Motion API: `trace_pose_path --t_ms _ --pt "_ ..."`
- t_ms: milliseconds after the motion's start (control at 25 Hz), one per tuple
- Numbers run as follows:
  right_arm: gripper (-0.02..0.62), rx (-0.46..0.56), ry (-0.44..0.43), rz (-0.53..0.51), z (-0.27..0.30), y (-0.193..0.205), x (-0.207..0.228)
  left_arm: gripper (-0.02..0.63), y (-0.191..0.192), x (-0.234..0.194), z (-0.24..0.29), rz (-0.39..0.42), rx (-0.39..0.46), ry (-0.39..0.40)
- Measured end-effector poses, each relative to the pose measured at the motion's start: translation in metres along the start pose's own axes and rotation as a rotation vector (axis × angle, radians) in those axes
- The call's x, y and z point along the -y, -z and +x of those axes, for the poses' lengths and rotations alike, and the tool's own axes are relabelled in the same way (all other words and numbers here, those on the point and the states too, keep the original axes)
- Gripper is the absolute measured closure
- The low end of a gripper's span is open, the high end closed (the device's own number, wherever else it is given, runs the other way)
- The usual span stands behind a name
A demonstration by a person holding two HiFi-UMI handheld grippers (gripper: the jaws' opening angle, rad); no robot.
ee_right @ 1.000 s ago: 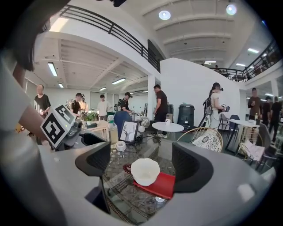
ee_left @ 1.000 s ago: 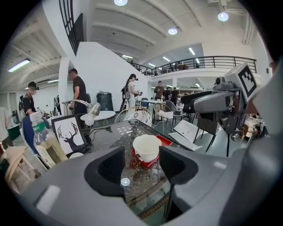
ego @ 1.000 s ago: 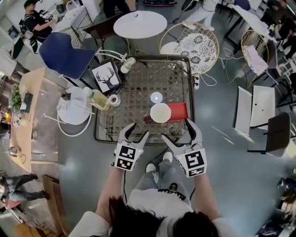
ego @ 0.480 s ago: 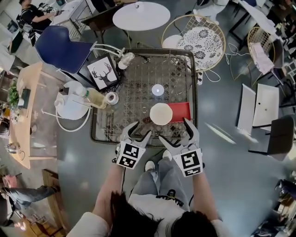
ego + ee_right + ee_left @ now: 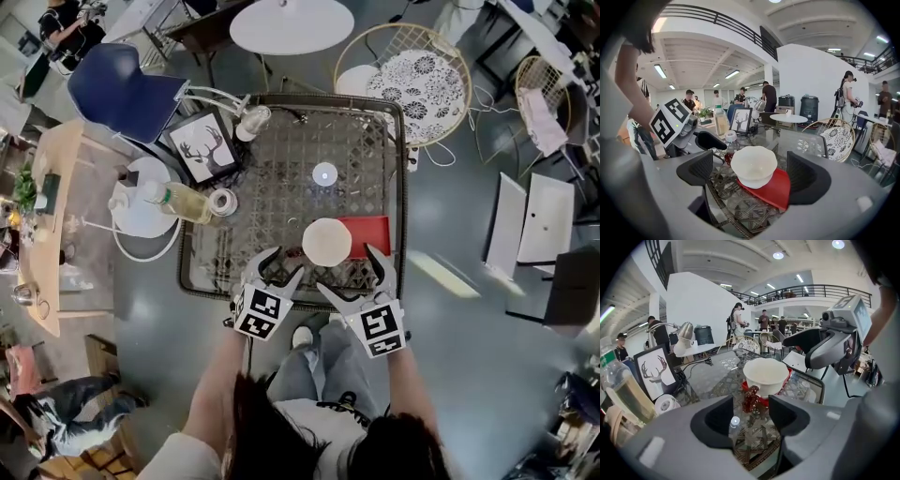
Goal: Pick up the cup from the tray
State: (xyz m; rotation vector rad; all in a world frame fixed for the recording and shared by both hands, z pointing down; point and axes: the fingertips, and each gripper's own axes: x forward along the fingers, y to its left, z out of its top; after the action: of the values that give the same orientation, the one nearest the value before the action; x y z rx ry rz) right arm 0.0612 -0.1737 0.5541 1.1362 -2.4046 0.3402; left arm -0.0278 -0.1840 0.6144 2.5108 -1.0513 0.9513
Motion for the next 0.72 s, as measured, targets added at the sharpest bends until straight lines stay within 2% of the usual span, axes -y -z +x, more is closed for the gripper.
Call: trace_pose_path --t_ms 240,440,560,720 --pt "0.094 -0.036 -0.029 -0.012 0.016 0.014 0.004 0.382 0.006 -0.004 0.009 -0.022 -0.014 0.001" --pt "0.086 -0.062 -0.044 -0.023 0.029 0.024 0.01 0.383 0.006 -0.011 0.017 -0.035 0.007 0.005" --pt "0.086 -0.078 -0.057 -0.037 0.034 0.027 0.012 0.394 0.004 -0.012 0.022 0.004 -0.007 0.009" --pt "0.074 -0.097 -0.064 -0.045 0.042 0.033 0.017 0.442 -0.002 -0.008 0.03 0.038 -0.007 0.047"
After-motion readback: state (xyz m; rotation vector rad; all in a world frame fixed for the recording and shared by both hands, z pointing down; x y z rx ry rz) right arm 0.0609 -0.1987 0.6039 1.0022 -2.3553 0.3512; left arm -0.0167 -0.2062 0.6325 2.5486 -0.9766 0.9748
